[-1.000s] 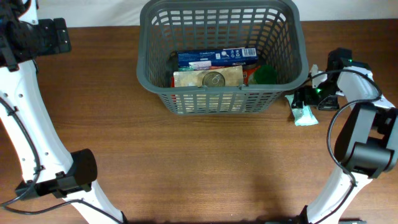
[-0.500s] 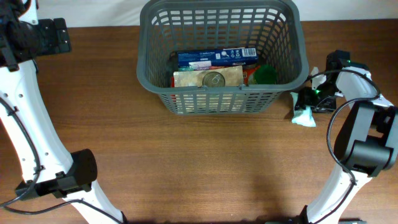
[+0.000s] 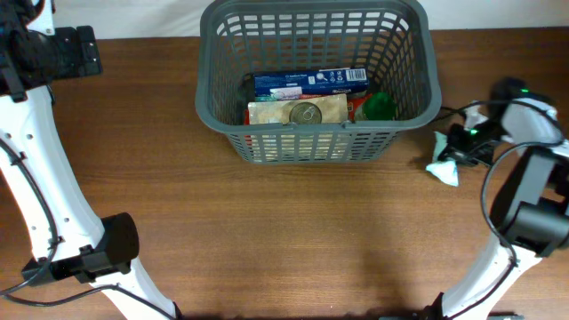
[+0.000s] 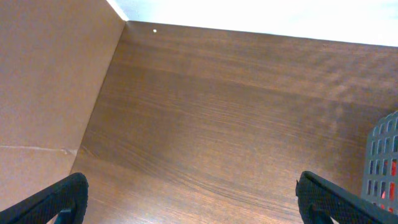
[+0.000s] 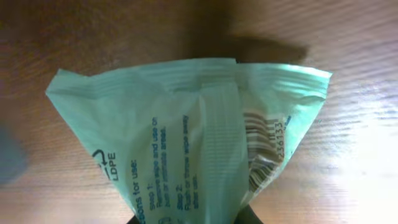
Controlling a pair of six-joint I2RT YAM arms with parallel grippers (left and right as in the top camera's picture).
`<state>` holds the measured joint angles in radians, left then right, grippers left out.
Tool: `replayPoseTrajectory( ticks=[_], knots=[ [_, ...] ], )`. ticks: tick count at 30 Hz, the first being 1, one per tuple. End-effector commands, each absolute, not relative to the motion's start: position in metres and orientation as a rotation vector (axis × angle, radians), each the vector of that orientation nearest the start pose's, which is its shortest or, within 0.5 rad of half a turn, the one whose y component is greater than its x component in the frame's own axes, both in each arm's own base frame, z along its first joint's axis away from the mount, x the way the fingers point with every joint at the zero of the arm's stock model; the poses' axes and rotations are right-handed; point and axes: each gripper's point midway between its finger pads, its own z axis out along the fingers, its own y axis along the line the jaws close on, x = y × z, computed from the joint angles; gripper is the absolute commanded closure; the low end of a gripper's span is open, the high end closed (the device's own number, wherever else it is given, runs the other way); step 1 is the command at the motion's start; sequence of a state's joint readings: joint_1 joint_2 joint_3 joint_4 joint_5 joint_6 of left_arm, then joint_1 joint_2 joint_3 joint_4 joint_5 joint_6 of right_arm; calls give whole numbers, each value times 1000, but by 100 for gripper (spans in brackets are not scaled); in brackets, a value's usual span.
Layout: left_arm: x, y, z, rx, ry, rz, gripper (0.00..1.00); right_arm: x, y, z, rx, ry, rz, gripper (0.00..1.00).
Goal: Pack container
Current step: 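Carry the pouch over the basket and release it inside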
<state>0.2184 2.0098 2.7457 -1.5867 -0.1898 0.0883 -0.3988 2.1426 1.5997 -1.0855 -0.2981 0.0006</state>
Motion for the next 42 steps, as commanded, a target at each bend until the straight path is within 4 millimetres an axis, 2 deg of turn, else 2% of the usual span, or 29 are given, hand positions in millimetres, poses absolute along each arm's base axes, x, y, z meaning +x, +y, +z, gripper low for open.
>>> replayPoseTrajectory(
  ticks=[1,6,9,12,15,18,20,22,25,29,32,37,42],
  knots=[
    [417,126,376,-257,2430,353,1,403,-113,62,696,2868,689,85],
    [417,126,376,-258,2430,354,1,421,-124,141,662,2713,746,85],
    [417,126,376,-258,2430,353,1,432,-118,207,556,2599,729,85],
    [417,126,376,-258,2430,353,1,433,-99,279,412,2484,673,87],
    [417,126,376,-258,2430,353,1,427,-69,349,246,2365,610,88],
    [417,126,376,-257,2430,353,1,412,-22,413,50,2232,575,88],
    [417,126,376,-258,2430,353,1,398,18,447,-129,2146,546,89],
    [417,126,376,-258,2430,353,1,391,47,460,-246,2103,513,89],
    [417,126,376,-258,2430,353,1,390,88,460,-348,2096,458,91],
    [417,126,376,-258,2430,353,1,403,145,431,-472,2153,443,93],
    [417,126,376,-258,2430,353,1,420,179,400,-541,2206,439,92],
    [417,126,376,-258,2430,353,1,455,199,335,-561,2335,321,91],
    [417,126,376,-258,2430,353,1,474,207,279,-579,2455,300,91]
  ],
)
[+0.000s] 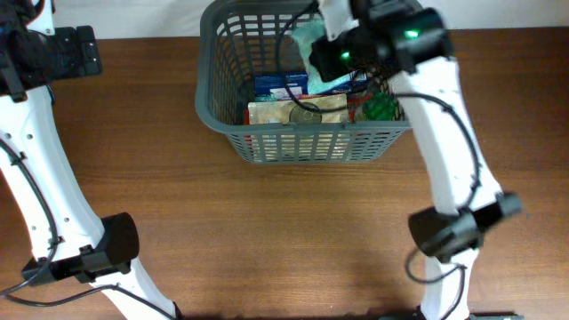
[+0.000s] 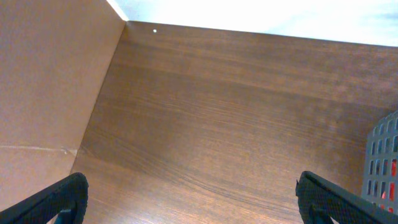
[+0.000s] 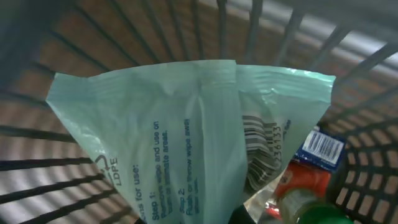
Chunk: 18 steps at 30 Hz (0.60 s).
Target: Pack container
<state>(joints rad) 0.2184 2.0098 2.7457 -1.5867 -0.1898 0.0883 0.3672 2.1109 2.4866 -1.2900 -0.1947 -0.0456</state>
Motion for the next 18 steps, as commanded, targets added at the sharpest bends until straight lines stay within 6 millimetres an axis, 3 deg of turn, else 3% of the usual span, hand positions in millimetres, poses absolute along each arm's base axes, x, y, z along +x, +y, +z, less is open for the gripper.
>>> replayPoseTrajectory(
  ticks=[1,6,11,18],
  knots=[
    [417,126,376,-258,2430,353,1,477,208,269,-580,2476,298,91],
    [417,126,376,-258,2430,353,1,481,209,223,-595,2590,281,91],
    [417,126,376,-258,2430,353,1,486,191,190,-571,2682,144,84],
    [417,126,376,-258,2430,353,1,489,154,176,-487,2759,52,77]
  ],
)
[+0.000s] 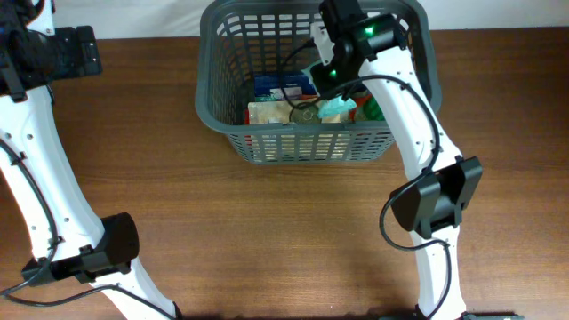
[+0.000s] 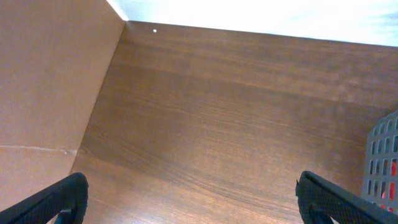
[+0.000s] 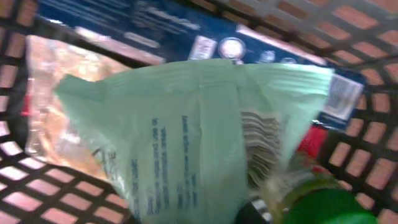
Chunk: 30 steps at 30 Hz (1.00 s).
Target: Pack container
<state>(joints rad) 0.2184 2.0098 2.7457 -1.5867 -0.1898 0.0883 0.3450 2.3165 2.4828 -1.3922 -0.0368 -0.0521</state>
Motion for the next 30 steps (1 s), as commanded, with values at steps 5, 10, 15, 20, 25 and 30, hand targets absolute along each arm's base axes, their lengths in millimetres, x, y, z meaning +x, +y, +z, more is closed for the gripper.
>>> replayPoseTrajectory(
  ticks=[5,10,15,20,25,30],
  knots=[
    [417,126,376,-258,2430,353,1,484,138,160,-444,2828,98,74],
    [417,126,376,-258,2430,353,1,479,145,160,-451,2837,180,53],
    [417,126,376,-258,2430,353,1,475,156,222,-463,2697,288,43],
    [417,126,376,-258,2430,353,1,453,162,328,-475,2442,381,32],
    [417,126,376,-258,2430,353,1,412,135,435,-417,2175,298,29],
    [417,126,376,-258,2430,353,1,371,56,501,-196,2025,103,19]
  ],
)
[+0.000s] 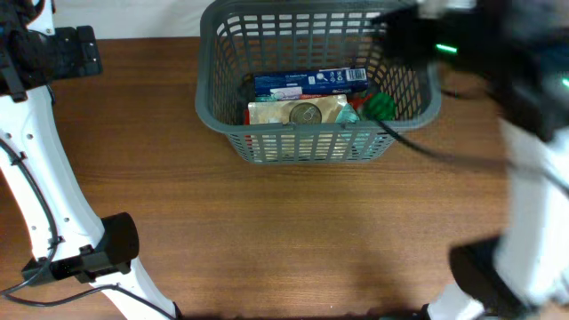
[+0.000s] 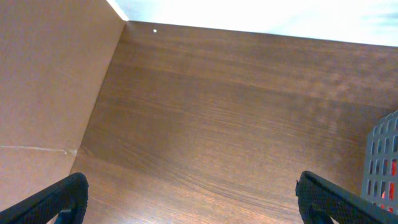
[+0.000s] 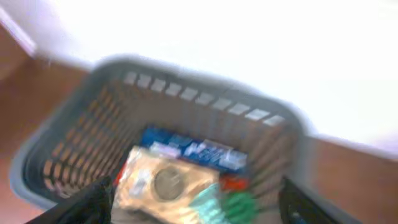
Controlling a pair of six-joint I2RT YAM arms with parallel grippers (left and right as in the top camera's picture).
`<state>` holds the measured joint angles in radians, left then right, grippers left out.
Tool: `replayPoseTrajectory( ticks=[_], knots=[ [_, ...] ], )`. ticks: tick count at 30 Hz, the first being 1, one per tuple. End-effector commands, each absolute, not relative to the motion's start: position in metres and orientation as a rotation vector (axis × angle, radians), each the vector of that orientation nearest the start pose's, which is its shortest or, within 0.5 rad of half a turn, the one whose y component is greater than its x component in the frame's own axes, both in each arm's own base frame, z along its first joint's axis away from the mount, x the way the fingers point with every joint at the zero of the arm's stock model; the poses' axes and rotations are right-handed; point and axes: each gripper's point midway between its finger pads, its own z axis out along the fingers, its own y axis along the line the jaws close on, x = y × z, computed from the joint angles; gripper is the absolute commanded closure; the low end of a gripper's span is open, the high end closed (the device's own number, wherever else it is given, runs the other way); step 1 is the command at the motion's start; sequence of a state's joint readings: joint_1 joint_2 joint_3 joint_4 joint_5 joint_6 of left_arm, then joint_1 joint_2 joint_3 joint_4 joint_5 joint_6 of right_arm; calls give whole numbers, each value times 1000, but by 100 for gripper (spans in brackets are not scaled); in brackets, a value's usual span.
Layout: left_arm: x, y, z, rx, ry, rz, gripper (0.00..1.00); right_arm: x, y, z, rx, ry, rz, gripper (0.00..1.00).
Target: Pack container
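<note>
The grey basket [image 1: 313, 142] stands at the back middle of the table. In it lie a blue box [image 1: 309, 82], a tan packet with a round tin [image 1: 305, 113], a green item [image 1: 380, 105] and the mint-green plastic bag [image 1: 348, 114]. The right wrist view is blurred. It looks down on the basket [image 3: 205, 93] from high up, with the mint bag [image 3: 208, 204] lying free beside the green item. My right gripper [image 3: 196, 190] is open and empty above the basket. My left gripper [image 2: 193, 196] is open over bare wood at the far left.
A cardboard-brown wall [image 2: 43, 87] borders the table on the left. A white wall runs behind the basket. My right arm [image 1: 498, 62] is a blurred shape over the table's right rear. A black cable [image 1: 444, 153] trails by the basket's right side.
My right gripper was down in the basket, shut on the mint bag. Now it is open and high above the basket, and the bag lies inside by the green item. The left arm is unchanged.
My right gripper was shut on the mint bag on the table, right of the basket. Then it held the bag over the basket's rear, then low inside over the packet. Now the bag rests in the basket and the gripper is open above it.
</note>
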<state>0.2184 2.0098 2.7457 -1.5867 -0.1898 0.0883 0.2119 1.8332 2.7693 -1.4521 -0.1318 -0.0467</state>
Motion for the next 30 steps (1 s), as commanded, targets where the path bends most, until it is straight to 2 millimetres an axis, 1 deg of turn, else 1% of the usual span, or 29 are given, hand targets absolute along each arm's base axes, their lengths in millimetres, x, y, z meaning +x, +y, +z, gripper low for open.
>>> replayPoseTrajectory(
  ticks=[1,3,4,6,7,8,9,13,15,18,20,26,30],
  knots=[
    [417,126,376,-258,2430,353,1,363,33,509,-107,2010,83,17],
    [417,126,376,-258,2430,353,1,350,-12,515,77,1998,40,16],
    [417,126,376,-258,2430,353,1,344,-35,515,176,1998,18,14],
    [417,126,376,-258,2430,353,1,333,-79,507,387,2003,-11,8],
    [417,126,376,-258,2430,353,1,329,-100,499,496,2009,-11,3],
    [417,126,376,-258,2430,353,1,328,-113,492,545,2020,-3,1],
    [417,126,376,-258,2430,353,1,329,-121,485,570,2035,16,1],
    [417,126,376,-258,2430,353,1,341,-137,455,624,2102,112,1],
    [417,126,376,-258,2430,353,1,350,-138,437,633,2146,151,2],
    [417,126,376,-258,2430,353,1,354,-134,416,649,2207,185,1],
    [417,126,376,-258,2430,353,1,356,-135,406,663,2236,194,1],
    [417,126,376,-258,2430,353,1,355,-133,383,697,2305,227,1],
    [417,126,376,-258,2430,353,1,355,-132,379,699,2315,238,1]
  ],
)
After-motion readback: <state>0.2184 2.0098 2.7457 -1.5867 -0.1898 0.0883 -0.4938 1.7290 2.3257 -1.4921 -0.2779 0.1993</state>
